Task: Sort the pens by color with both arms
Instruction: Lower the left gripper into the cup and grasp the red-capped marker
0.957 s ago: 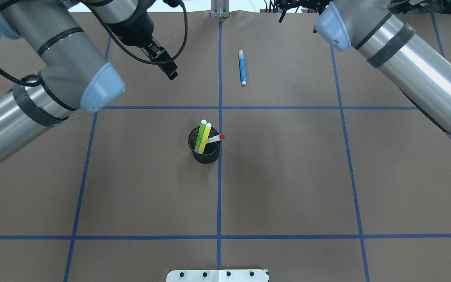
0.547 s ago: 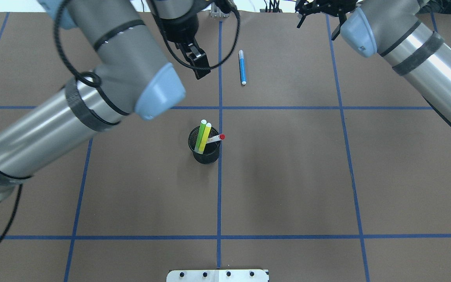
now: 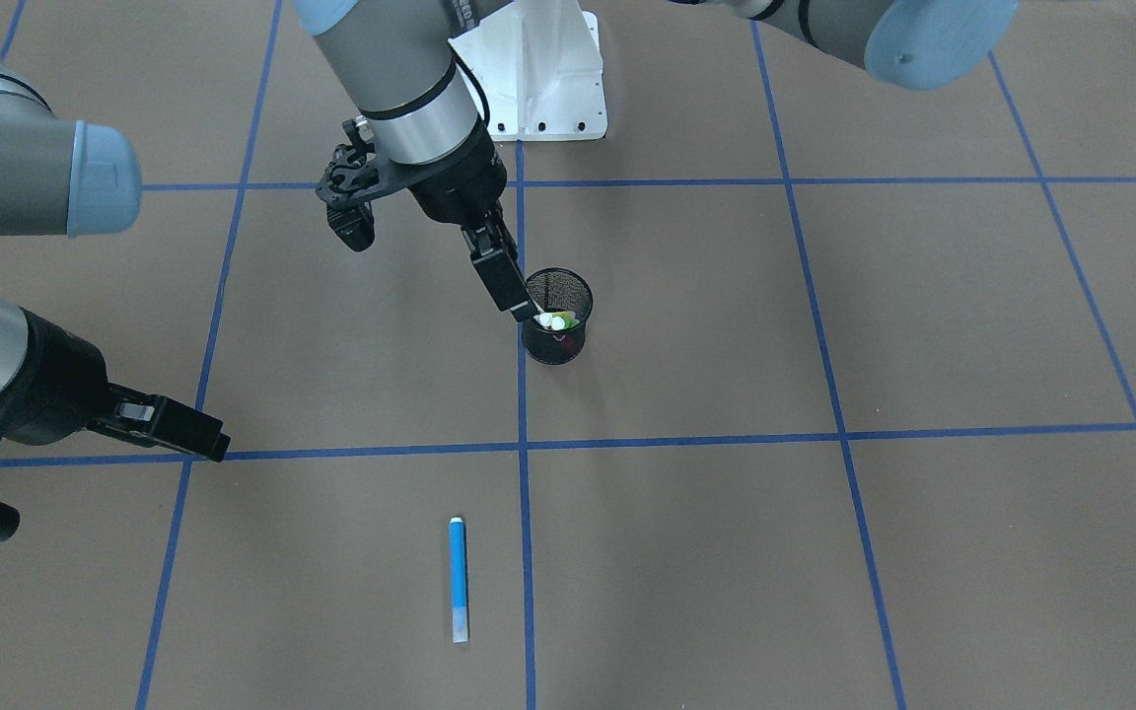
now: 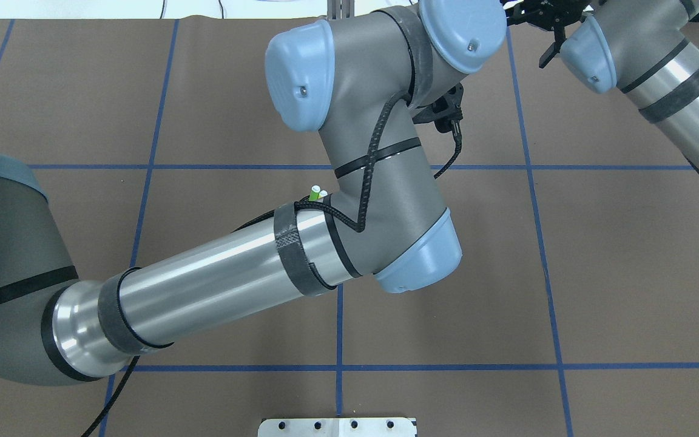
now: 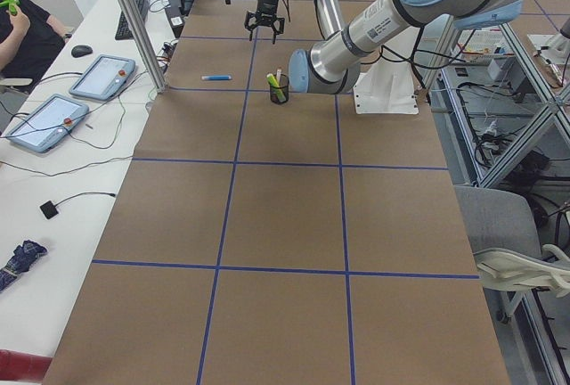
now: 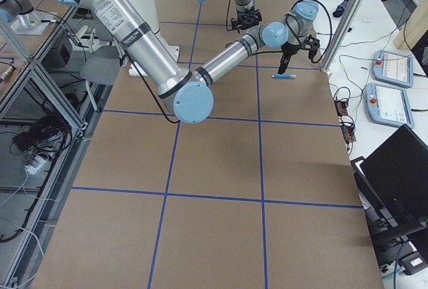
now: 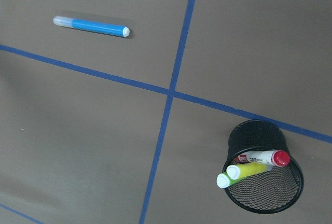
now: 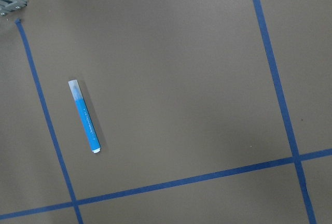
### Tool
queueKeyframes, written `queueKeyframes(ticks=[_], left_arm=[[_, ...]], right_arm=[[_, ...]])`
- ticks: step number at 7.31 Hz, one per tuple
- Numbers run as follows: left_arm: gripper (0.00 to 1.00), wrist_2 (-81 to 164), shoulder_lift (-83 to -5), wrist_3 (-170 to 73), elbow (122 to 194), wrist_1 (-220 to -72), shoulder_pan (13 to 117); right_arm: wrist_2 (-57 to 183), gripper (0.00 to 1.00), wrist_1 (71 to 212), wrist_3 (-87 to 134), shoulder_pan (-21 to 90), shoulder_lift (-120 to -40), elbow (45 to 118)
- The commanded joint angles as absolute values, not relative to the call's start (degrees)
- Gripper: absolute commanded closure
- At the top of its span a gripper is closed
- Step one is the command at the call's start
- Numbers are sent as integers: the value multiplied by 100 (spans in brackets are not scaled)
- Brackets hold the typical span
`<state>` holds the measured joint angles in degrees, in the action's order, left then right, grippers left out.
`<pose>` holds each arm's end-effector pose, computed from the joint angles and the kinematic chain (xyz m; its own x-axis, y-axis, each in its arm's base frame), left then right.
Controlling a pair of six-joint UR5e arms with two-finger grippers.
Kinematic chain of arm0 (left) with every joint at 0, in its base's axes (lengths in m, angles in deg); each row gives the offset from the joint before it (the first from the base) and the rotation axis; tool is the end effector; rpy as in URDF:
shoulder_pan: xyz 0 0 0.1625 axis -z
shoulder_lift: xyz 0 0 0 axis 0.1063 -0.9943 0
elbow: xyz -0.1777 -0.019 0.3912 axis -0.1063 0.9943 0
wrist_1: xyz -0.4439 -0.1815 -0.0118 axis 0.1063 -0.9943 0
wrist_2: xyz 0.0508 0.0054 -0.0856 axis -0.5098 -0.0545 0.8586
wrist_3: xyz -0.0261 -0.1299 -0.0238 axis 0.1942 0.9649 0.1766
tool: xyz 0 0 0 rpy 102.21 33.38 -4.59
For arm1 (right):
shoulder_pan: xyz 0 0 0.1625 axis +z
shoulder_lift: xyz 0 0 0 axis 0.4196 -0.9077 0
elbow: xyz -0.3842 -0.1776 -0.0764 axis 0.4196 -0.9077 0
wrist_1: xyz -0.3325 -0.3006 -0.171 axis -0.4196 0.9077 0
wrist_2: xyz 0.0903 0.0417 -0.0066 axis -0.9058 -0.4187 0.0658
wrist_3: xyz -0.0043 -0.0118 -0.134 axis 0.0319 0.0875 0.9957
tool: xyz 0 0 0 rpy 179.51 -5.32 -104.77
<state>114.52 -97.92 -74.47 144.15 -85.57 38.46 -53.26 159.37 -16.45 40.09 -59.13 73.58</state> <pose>0.5996 -0.5256 -0.0411 0.3484 0.9371 0.0209 -0.8377 0.3013 0.4555 -0.3049 -0.7242 0.2372 0.5354 0.2902 0.7932 -0.1479 0.9568 -0.2503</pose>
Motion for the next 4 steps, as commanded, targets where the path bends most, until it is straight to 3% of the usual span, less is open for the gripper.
queueKeyframes(ticks=[1, 4], left_arm=[[0, 11577, -9873, -7067, 14093, -8589, 3731], [1, 11551, -9777, -6897, 14031, -8668, 3432]], right_arm=[[-5362, 0, 15937, -1626, 4032, -5980, 7379], [-5502, 0, 15946, -1600, 4146, -5980, 7318]])
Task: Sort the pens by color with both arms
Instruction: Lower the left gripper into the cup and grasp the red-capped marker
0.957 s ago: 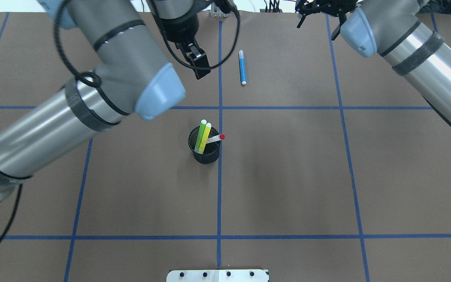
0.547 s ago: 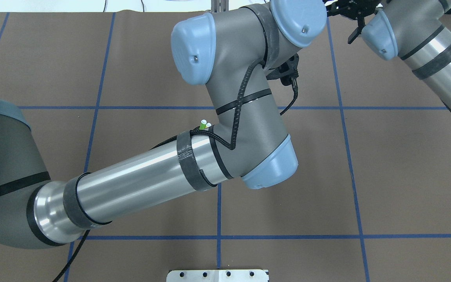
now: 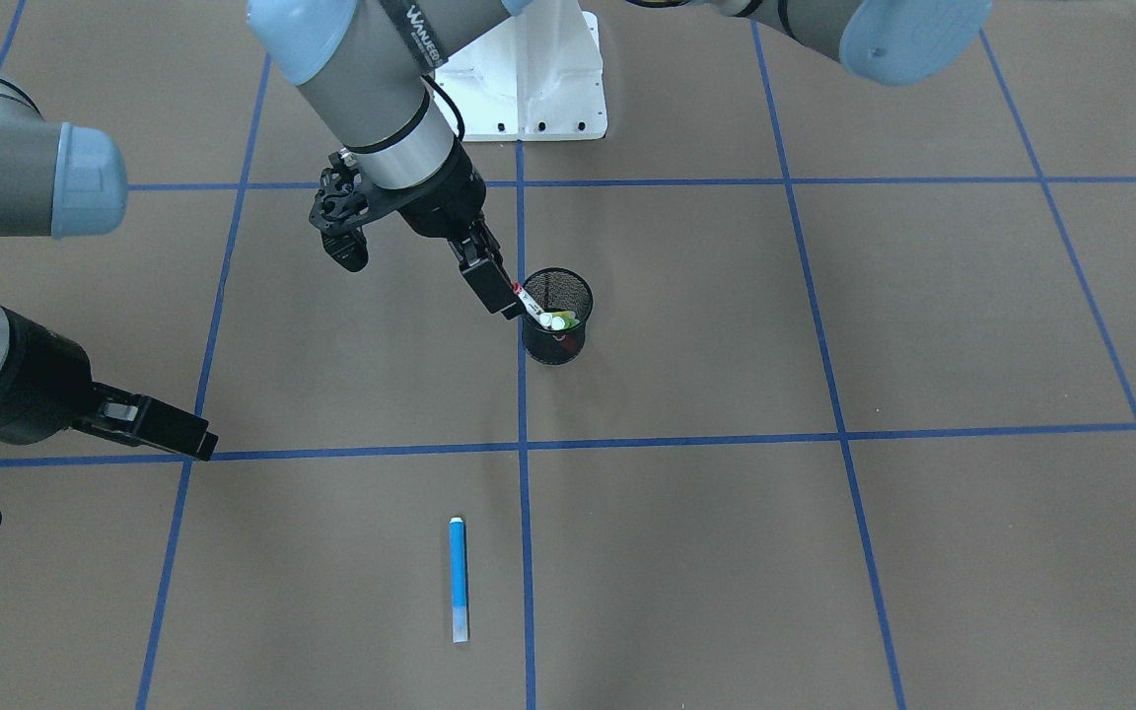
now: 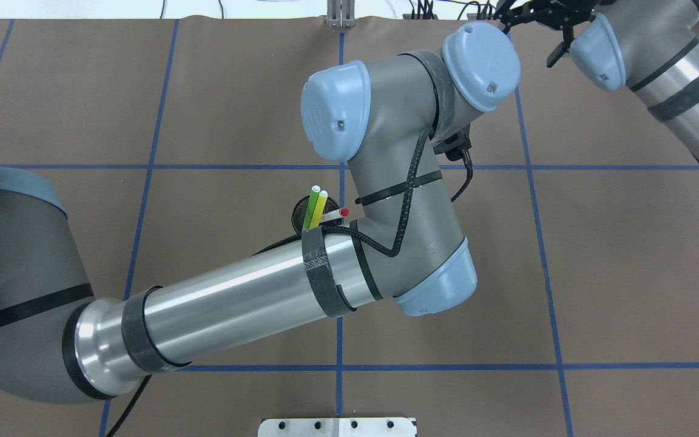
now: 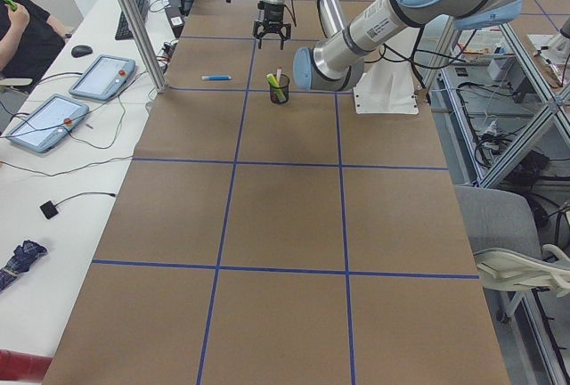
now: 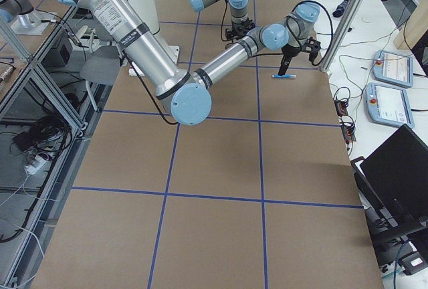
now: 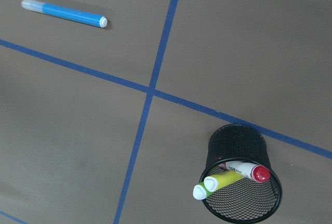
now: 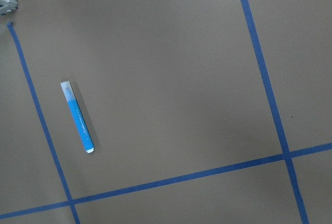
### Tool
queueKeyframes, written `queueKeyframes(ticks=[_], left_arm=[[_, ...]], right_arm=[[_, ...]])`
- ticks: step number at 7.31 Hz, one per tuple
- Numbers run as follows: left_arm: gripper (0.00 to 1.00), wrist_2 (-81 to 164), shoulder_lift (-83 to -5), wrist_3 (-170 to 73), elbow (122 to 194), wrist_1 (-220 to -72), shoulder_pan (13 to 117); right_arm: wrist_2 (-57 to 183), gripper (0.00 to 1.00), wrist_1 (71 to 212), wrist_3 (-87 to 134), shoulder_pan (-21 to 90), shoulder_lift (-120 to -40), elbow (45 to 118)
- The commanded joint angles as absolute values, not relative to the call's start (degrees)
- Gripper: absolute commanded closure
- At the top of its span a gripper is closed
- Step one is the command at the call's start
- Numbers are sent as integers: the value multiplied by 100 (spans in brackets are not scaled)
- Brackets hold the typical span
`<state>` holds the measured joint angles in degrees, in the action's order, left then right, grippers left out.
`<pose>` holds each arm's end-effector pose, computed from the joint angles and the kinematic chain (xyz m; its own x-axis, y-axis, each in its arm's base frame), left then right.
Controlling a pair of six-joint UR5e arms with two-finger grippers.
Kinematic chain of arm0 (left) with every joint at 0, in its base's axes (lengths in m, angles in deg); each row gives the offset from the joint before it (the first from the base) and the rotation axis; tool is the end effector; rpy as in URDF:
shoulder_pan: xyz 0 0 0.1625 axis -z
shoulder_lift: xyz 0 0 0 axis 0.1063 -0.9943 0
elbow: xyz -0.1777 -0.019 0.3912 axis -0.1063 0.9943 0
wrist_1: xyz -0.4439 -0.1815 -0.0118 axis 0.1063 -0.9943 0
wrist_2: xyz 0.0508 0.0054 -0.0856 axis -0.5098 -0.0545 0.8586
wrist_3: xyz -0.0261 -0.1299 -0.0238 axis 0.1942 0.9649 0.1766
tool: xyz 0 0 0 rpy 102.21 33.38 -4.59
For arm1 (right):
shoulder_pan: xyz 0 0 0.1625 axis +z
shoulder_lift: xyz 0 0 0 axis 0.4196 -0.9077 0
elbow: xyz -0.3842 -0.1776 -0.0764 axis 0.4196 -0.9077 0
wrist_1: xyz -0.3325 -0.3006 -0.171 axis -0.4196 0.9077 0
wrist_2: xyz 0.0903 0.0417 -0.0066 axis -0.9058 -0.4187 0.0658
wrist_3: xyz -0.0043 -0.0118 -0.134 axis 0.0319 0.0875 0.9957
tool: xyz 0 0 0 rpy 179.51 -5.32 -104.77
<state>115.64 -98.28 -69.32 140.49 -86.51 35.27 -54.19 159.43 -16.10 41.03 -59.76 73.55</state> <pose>0.6469 -0.4989 -0.0241 0.3641 0.9304 -0.0430 -0.8381 0.3474 0.4206 -0.2936 -0.7270 0.2448 0.5280 0.3024 0.7936 -0.1504 0.9530 -0.2630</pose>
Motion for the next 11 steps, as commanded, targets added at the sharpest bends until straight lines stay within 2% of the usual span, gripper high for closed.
queueKeyframes(ticks=[1, 3, 7, 8, 9, 11], left_arm=[[1, 11542, -9750, -6897, 14014, -8659, 3310], [9, 11524, -9706, -6845, 13961, -8668, 3238], [18, 11480, -9592, -6783, 13838, -8756, 3186], [22, 11445, -9591, -6713, 13829, -8765, 3159], [35, 11445, -9583, -6538, 13820, -8773, 3150], [38, 11436, -9556, -6493, 13759, -8870, 3107]], right_arm=[[-5642, 0, 15946, -1609, 4155, -6006, 7292], [-5643, 0, 15946, -1600, 4164, -6024, 7283], [-5634, 0, 15937, -1591, 4155, -6033, 7256], [-5626, 0, 15928, -1582, 4155, -6041, 7256], [-5626, 0, 15928, -1574, 4155, -6042, 7256], [-5634, 0, 15928, -1574, 4155, -6042, 7256]])
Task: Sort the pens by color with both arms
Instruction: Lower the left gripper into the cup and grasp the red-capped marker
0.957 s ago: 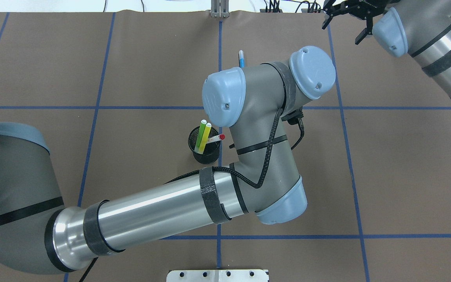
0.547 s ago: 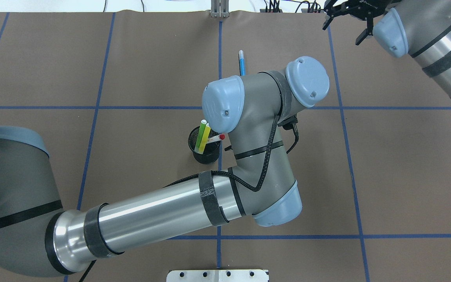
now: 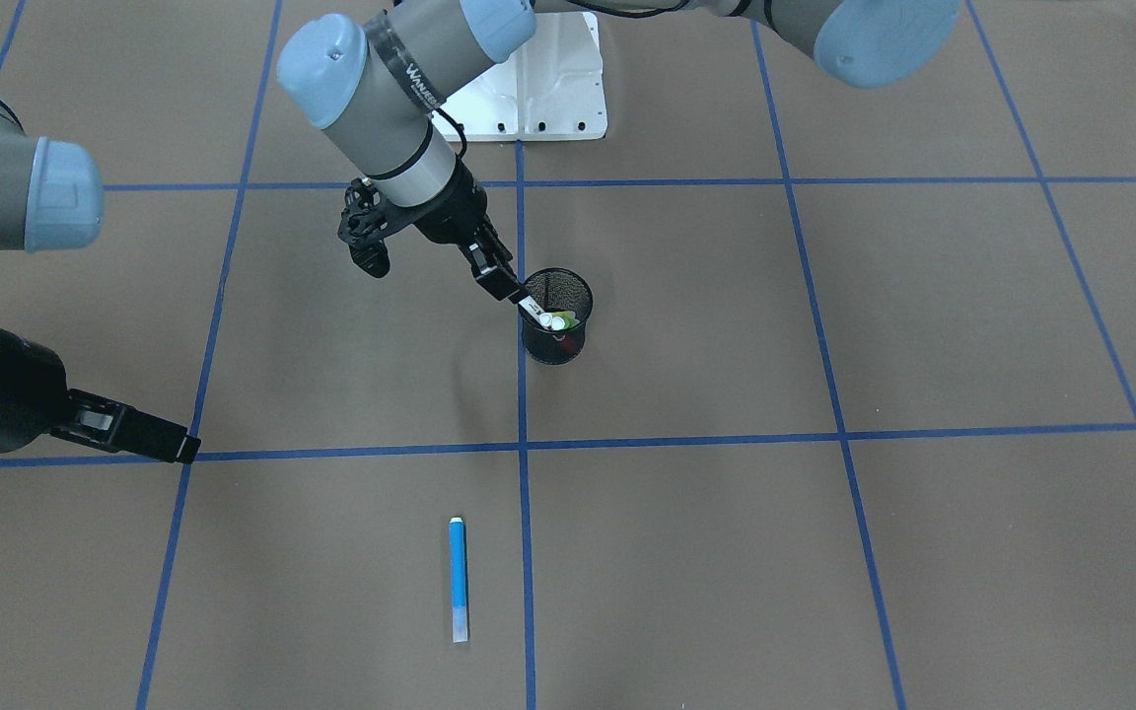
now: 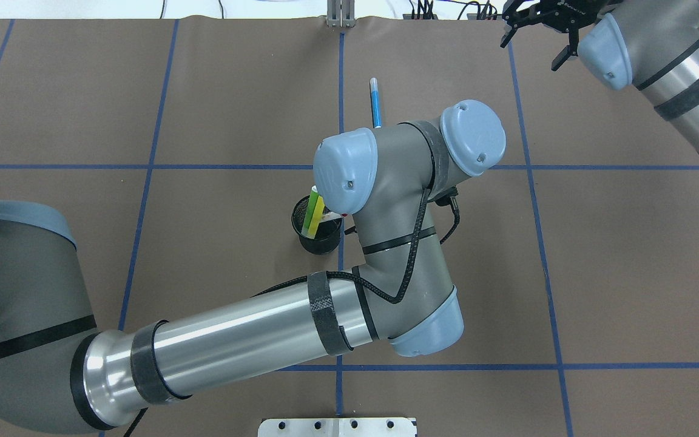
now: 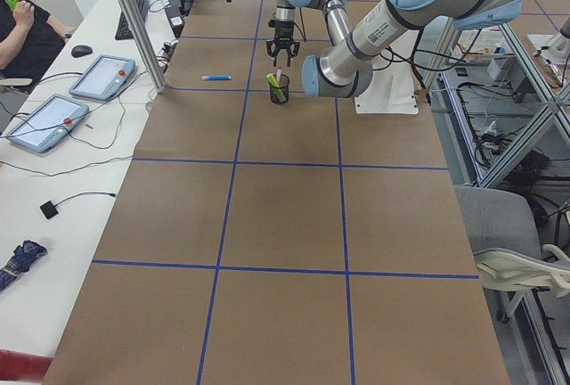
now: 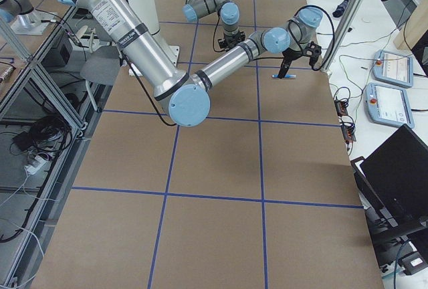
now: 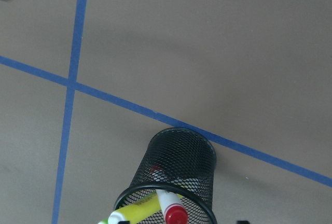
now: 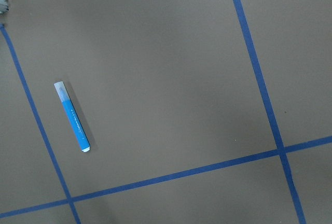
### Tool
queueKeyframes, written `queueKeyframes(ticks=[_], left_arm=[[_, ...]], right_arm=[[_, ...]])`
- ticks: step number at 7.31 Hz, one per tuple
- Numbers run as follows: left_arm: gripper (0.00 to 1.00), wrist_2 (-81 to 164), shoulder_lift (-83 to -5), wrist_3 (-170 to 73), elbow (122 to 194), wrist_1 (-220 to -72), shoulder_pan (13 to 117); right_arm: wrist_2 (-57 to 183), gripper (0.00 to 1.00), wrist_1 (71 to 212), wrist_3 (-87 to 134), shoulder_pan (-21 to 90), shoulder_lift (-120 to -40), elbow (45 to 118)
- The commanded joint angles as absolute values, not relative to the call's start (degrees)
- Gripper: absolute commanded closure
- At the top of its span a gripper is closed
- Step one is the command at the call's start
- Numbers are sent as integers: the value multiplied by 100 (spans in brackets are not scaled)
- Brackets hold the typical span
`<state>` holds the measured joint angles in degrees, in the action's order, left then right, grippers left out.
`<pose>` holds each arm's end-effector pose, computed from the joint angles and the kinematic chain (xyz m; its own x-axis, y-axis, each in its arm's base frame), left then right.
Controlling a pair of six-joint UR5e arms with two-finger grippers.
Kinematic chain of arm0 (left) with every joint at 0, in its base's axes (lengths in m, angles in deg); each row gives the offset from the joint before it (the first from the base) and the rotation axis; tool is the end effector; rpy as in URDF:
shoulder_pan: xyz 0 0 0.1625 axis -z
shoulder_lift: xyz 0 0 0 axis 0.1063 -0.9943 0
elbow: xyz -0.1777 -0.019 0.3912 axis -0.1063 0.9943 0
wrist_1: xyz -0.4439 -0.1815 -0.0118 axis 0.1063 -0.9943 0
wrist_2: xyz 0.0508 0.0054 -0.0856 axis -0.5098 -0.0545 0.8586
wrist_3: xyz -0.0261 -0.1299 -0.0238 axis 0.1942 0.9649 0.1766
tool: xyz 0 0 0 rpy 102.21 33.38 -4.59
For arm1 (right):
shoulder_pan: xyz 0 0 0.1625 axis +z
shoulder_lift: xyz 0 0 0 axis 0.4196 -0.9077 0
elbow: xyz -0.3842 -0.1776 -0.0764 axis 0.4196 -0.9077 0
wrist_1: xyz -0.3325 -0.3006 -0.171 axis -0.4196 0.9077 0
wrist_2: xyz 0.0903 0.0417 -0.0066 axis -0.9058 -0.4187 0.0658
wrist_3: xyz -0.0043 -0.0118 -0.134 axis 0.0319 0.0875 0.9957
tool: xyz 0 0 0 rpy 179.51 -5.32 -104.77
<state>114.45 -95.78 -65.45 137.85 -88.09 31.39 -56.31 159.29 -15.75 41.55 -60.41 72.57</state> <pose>0.6987 -0.4663 0.0268 0.3692 0.9276 -0.0565 -0.8595 0.3639 0.3588 -0.2903 -0.7295 0.2587 0.5168 0.3209 0.7937 -0.1331 0.9460 -0.2957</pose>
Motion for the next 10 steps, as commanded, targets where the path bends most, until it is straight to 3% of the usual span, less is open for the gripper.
queueKeyframes(ticks=[1, 2, 4, 10], left_arm=[[38, 11410, -9539, -6493, 13758, -8888, 3080], [38, 11410, -9539, -6493, 13750, -8888, 3071], [52, 11340, -9539, -6318, 13741, -8905, 3019], [51, 11190, -9539, -6369, 13697, -8905, 3010]], right_arm=[[-5626, 0, 15920, -1574, 4155, -6050, 7256], [-5626, 0, 15911, -1556, 4155, -6094, 7256], [-5626, 0, 15902, -1556, 4164, -6094, 7256], [-5617, 0, 15893, -1547, 4155, -6103, 7256]])
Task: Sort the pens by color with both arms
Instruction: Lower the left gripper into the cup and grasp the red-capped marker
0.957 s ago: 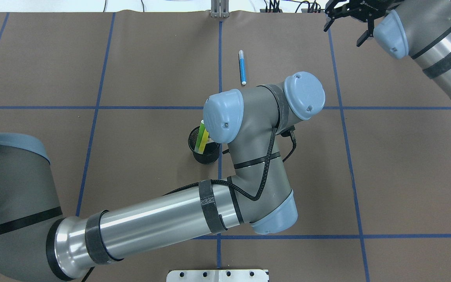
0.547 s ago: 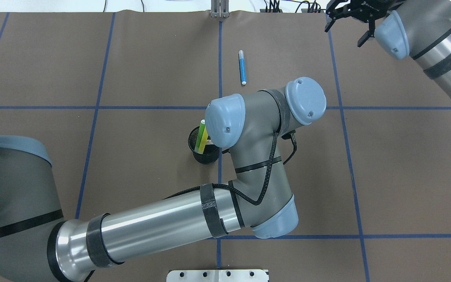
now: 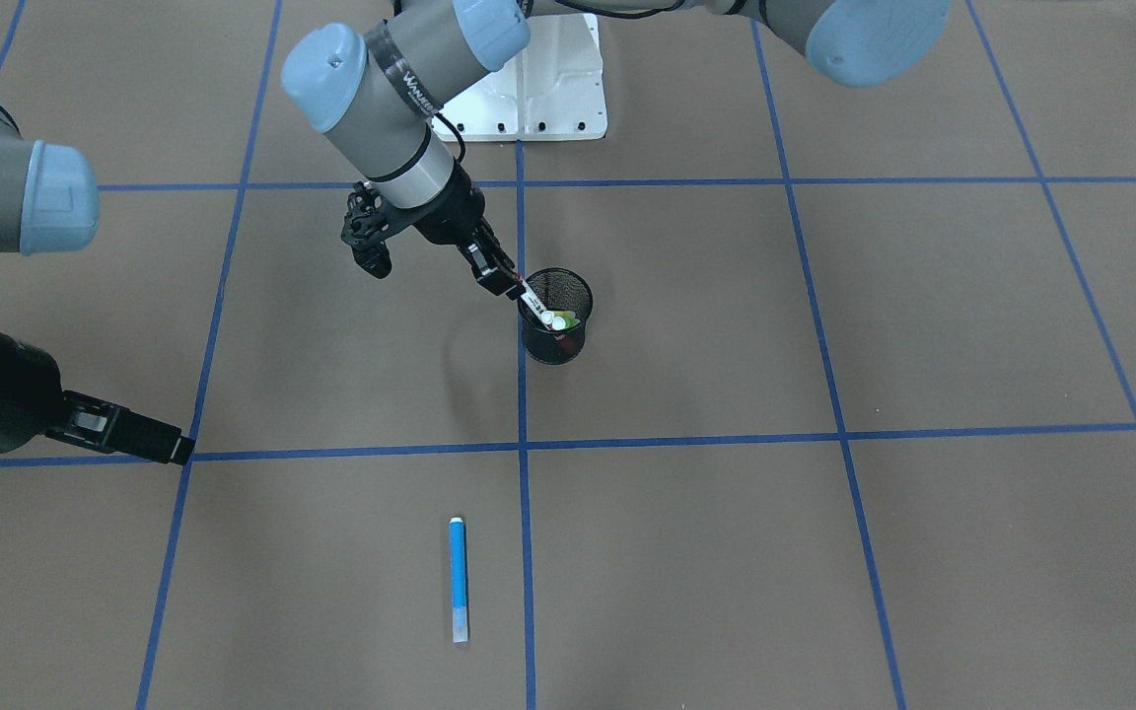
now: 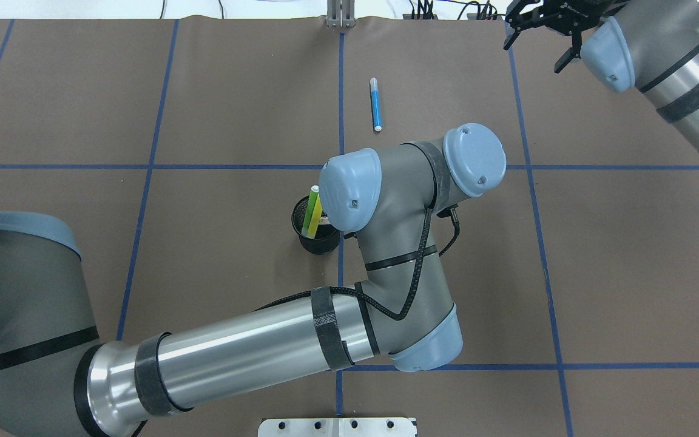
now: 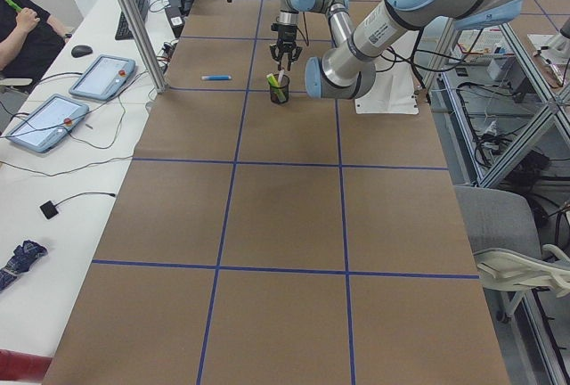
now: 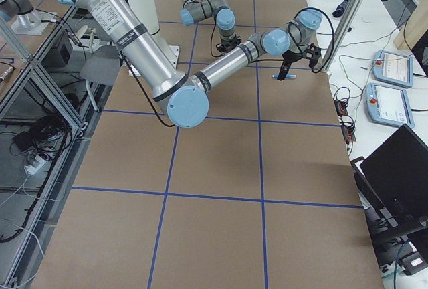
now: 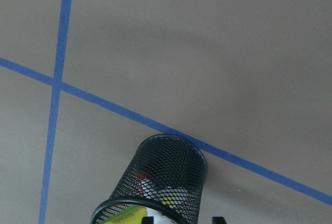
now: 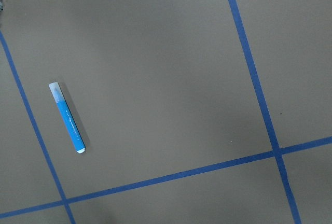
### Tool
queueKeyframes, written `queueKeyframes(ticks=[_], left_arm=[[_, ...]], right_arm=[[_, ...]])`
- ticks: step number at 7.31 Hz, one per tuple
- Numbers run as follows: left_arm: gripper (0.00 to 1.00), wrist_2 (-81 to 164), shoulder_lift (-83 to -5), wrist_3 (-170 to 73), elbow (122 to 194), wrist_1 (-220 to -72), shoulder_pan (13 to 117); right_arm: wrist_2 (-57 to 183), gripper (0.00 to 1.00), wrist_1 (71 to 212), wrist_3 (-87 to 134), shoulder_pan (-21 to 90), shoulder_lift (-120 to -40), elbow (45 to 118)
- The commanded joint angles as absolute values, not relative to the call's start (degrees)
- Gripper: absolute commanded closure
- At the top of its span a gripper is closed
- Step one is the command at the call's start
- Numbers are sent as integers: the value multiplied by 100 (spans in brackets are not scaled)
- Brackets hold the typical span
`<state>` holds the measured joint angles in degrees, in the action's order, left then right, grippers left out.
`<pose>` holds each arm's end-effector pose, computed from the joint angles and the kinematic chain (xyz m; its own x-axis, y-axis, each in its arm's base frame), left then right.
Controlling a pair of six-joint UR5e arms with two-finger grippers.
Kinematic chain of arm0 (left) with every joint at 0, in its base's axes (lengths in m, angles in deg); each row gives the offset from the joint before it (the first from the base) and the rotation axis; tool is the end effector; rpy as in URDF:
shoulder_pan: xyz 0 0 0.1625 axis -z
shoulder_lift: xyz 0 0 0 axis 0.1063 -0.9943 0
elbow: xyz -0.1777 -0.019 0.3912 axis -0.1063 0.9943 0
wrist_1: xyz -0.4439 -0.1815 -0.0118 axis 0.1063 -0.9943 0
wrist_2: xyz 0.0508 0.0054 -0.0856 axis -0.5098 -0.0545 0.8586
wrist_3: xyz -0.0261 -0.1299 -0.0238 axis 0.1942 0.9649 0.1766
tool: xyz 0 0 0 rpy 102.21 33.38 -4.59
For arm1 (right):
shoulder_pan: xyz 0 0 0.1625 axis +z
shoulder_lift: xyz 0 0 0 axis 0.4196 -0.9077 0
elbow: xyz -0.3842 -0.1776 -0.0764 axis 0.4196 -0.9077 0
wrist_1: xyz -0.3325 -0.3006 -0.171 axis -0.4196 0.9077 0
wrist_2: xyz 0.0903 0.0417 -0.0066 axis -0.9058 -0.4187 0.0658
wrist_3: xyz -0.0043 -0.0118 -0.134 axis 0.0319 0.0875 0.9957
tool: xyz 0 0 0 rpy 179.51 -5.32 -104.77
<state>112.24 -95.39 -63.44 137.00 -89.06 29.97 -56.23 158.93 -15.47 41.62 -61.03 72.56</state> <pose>0.7139 -0.4562 0.0367 0.3899 0.9203 -0.0331 -0.8572 0.3759 0.3521 -0.2890 -0.7292 0.2666 0.5193 0.3203 0.7923 -0.1333 0.9461 -0.2951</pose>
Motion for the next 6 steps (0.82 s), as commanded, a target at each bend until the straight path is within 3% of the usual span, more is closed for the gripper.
queueKeyframes(ticks=[1, 6], left_arm=[[51, 11190, -9539, -6387, 13697, -8897, 3018], [53, 11120, -9503, -6387, 13715, -8896, 3054]], right_arm=[[-5617, 0, 15884, -1547, 4155, -6103, 7256], [-5617, 0, 15867, -1547, 4146, -6112, 7256]])
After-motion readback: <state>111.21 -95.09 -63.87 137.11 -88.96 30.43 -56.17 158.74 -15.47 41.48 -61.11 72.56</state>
